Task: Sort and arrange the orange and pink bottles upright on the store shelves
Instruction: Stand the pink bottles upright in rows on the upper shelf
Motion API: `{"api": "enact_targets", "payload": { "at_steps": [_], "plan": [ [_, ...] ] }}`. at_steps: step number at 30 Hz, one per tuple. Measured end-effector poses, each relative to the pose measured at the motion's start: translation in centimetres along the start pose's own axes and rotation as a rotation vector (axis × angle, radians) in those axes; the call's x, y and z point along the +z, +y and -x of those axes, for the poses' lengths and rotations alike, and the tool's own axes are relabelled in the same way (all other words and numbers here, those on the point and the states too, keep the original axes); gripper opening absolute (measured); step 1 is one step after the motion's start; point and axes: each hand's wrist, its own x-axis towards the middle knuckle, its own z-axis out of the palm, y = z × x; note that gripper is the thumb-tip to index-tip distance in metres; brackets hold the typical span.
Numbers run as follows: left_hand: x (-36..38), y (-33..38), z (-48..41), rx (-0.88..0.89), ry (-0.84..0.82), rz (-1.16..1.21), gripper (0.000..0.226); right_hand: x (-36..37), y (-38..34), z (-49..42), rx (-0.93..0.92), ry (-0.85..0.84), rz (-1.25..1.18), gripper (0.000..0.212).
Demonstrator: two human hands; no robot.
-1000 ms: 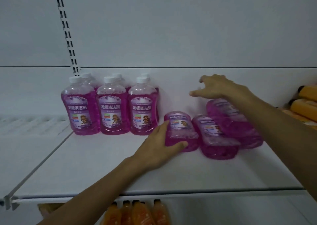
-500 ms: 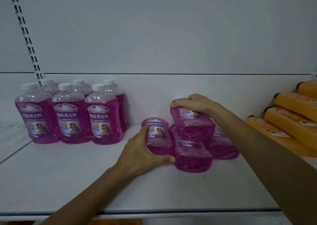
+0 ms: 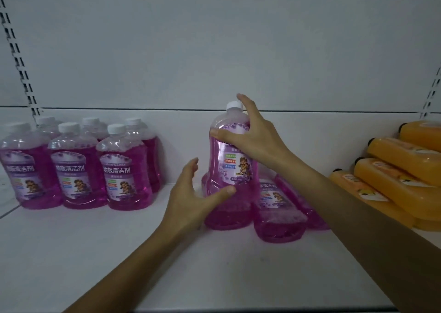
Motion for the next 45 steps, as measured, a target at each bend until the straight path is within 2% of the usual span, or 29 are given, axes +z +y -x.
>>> {"api": "enact_targets", "payload": {
  "at_steps": [1,2,4,6,9,11,14,16,19,21,23,25,32,37,41,43,45],
  "plan": [
    [-0.1,0.1,-0.2,-0.020,0.000,0.062,0.101,0.5,-0.4,0.1,-0.041,0.003,-0.017,0.090],
    [-0.3,0.3,-0.3,-0.021,-0.013,0.142,0.094,1.1,-0.9,0.1,-0.075,0.002,-0.028,0.088],
    [-1.0,0.1,-0.2,-0.016,-0.022,0.229,0.064,1.9,-2.3,0.1,-0.123,-0.031,-0.029,0.085],
    [-2.5,-0.5,-0.1,-0.003,0.012,0.276,0.039,2.1,-3.5,-0.2,-0.149,-0.155,-0.009,0.082],
    [-4.9,-1.9,0.0,-0.017,0.029,0.275,0.037,2.5,-4.6,-0.9,-0.152,-0.380,0.049,0.091],
    [-6.1,-2.6,0.1,-0.027,0.008,0.251,0.040,3.5,-4.8,-1.2,-0.170,-0.410,0.089,0.093],
    [-7.1,-3.7,0.1,-0.045,-0.001,0.135,0.040,4.9,-4.5,-1.2,-0.166,-0.388,0.039,0.091],
    [-7.5,-4.3,0.6,-0.030,-0.006,-0.053,0.037,5.6,-3.8,-1.0,-0.146,-0.368,0.062,0.091],
    [-8.0,-5.1,1.9,0.056,-0.124,-0.285,0.044,6.7,-2.7,-0.7,-0.138,-0.339,0.130,0.091],
    [-8.4,-5.6,2.4,0.120,-0.186,-0.526,0.059,7.3,-2.1,-0.8,-0.118,-0.305,0.102,0.090],
    [-8.8,-5.9,2.5,0.164,-0.171,-0.815,0.054,8.2,-1.5,-1.2,-0.123,-0.254,0.106,0.091],
    [-8.9,-6.1,2.5,0.186,-0.187,-0.946,0.047,9.3,-0.9,-1.7,-0.128,-0.197,0.133,0.091],
    [-8.8,-6.7,2.3,0.188,-0.206,-0.966,0.046,11.7,0.1,-3.4,-0.129,-0.090,0.199,0.092],
    [-8.8,-6.8,2.3,0.190,-0.205,-0.944,0.045,12.7,0.2,-4.3,-0.131,-0.012,0.473,0.096],
    [-9.0,-7.0,2.2,0.211,-0.202,-0.930,0.043,12.9,0.1,-4.0,-0.140,-0.007,0.583,0.103],
    [-9.1,-7.3,2.2,0.225,-0.193,-0.908,0.040,12.6,0.4,-3.4,-0.122,-0.048,0.530,0.110],
    [-9.0,-7.4,2.2,0.251,-0.194,-0.889,0.035,11.6,0.7,-2.6,-0.046,-0.071,0.376,0.113]
  ]
}}
